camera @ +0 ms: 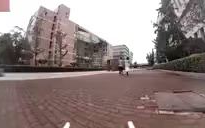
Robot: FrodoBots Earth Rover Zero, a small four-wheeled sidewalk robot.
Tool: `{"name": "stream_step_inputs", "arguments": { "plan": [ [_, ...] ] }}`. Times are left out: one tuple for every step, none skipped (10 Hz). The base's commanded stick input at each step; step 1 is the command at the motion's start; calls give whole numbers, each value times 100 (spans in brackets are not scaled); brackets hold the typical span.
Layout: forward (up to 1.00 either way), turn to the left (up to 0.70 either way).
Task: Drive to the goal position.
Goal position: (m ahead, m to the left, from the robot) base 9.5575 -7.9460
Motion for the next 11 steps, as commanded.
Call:
{"name": "stream_step_inputs", "arguments": {
  "plan": [
    [45,0],
    [45,0],
    [45,0],
    [45,0],
    [45,-4],
    [45,-21],
    [45,-27],
    [45,-27],
    [45,-10],
    [45,0],
    [45,0]
  ]
}}
